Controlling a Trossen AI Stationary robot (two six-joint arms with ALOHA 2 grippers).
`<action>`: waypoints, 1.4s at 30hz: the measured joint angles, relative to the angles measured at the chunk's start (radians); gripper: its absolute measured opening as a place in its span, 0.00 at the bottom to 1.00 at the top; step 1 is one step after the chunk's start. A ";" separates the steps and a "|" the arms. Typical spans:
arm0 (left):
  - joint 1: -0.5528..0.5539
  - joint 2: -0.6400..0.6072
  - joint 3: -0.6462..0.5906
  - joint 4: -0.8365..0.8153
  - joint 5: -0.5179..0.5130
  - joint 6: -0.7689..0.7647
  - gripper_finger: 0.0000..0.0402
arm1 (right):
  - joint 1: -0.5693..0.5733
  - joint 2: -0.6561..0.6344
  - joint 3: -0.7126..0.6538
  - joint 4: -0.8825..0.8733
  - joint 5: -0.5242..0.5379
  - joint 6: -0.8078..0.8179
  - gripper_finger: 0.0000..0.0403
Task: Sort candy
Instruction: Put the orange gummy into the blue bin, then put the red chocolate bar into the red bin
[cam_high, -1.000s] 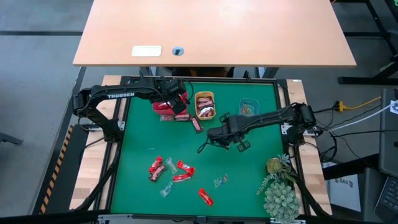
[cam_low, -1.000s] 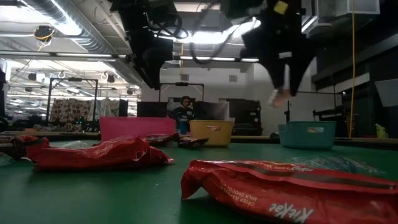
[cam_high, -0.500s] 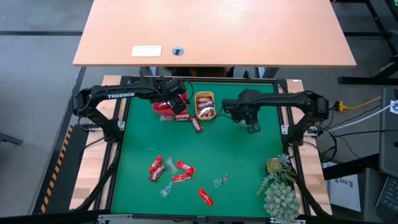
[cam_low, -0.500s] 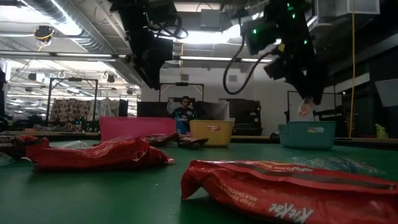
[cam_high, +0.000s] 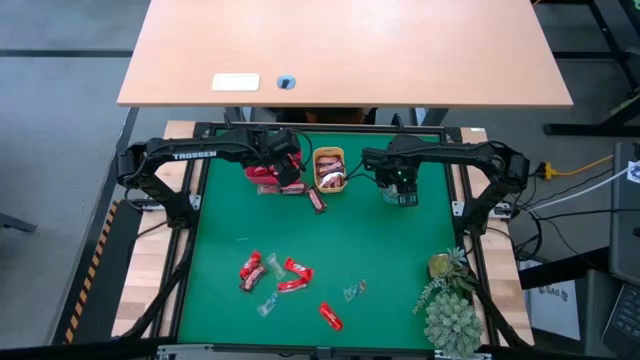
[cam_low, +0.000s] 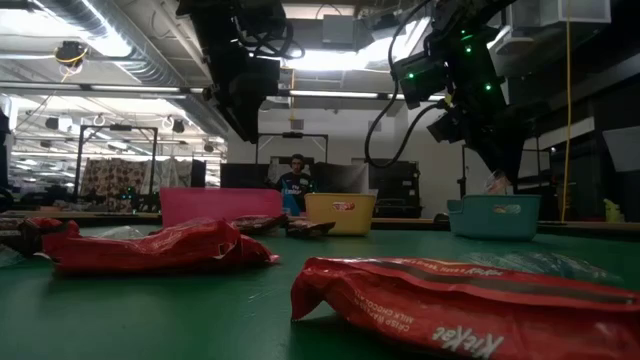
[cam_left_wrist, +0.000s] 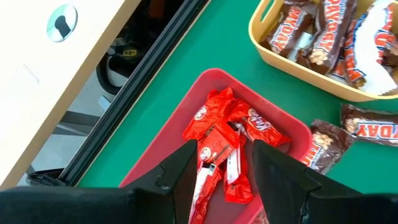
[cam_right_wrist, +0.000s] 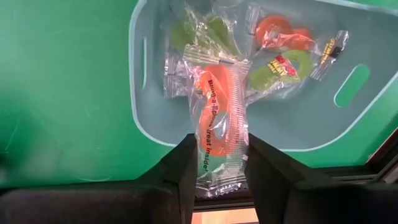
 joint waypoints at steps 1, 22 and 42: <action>-0.005 0.000 0.000 0.000 0.000 0.000 0.37 | 0.000 0.000 0.000 0.001 0.000 0.000 0.31; -0.283 0.000 0.000 0.089 0.316 -0.002 0.37 | 0.000 0.000 0.000 0.029 0.027 0.000 0.66; -0.680 0.000 0.000 0.137 0.273 -0.131 0.37 | 0.000 0.001 0.000 0.035 0.026 0.000 0.66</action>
